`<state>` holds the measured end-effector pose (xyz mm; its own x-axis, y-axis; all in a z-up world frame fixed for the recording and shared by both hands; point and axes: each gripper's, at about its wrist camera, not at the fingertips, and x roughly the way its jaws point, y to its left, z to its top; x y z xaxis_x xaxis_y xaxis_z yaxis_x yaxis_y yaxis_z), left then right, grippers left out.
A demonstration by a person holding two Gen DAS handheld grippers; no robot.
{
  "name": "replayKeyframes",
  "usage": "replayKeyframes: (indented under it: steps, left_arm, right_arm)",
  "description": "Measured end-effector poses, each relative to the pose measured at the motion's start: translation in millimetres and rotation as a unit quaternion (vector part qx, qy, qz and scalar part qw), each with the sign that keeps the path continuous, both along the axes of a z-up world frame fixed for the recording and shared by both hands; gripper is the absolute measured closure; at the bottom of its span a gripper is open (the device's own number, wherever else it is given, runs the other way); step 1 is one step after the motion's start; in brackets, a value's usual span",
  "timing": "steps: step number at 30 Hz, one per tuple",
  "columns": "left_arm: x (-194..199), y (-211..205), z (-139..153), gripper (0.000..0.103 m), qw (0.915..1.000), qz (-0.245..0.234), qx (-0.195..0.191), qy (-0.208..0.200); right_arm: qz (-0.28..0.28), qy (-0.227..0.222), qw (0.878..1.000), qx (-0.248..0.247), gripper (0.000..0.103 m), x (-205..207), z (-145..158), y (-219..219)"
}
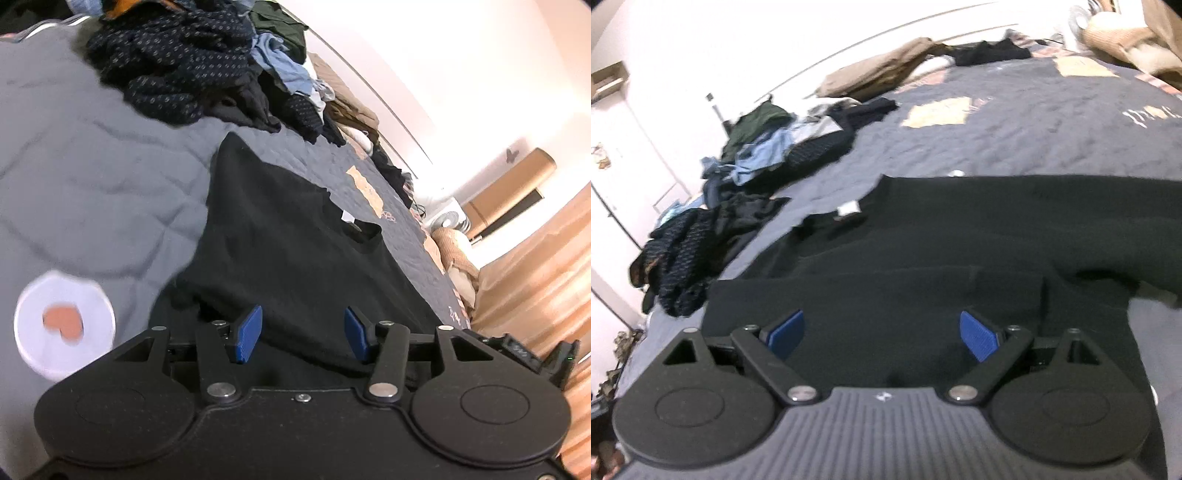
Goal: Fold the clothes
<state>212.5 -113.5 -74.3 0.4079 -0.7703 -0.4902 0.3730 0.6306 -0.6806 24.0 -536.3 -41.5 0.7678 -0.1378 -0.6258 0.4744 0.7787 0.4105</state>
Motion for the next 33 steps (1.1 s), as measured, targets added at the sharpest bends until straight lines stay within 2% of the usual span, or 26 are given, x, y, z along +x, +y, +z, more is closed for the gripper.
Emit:
replayKeyframes:
  steps: [5,9,12,20,26,33]
  left_arm:
    - [-23,-4,-10,0.045,0.9998,0.013,0.006,0.012]
    - [-35,-19,-14,0.044,0.9994,0.002,0.034,0.006]
    - [-42,-36,-12,0.044,0.9978,-0.009,0.063,-0.020]
    - [-47,-68,-13,0.044,0.9944,-0.039,0.089,-0.041]
    - [-62,-94,-11,0.043,0.9924,-0.072,0.083,-0.054]
    - [-82,-129,-12,0.043,0.9885,-0.115,0.076,-0.062]
  right_arm:
    - [-0.007,0.026,1.000,-0.001,0.012,3,-16,1]
    - [-0.015,0.022,1.000,-0.009,0.012,-9,-15,-1]
    - [-0.039,0.019,0.999,-0.017,0.012,-23,-13,-10]
    - [-0.121,0.008,0.992,-0.037,0.012,-77,-18,-54]
    - [-0.229,-0.023,0.973,-0.031,0.012,-141,-23,-88]
    - [-0.351,-0.058,0.934,-0.024,0.012,-215,-29,-129]
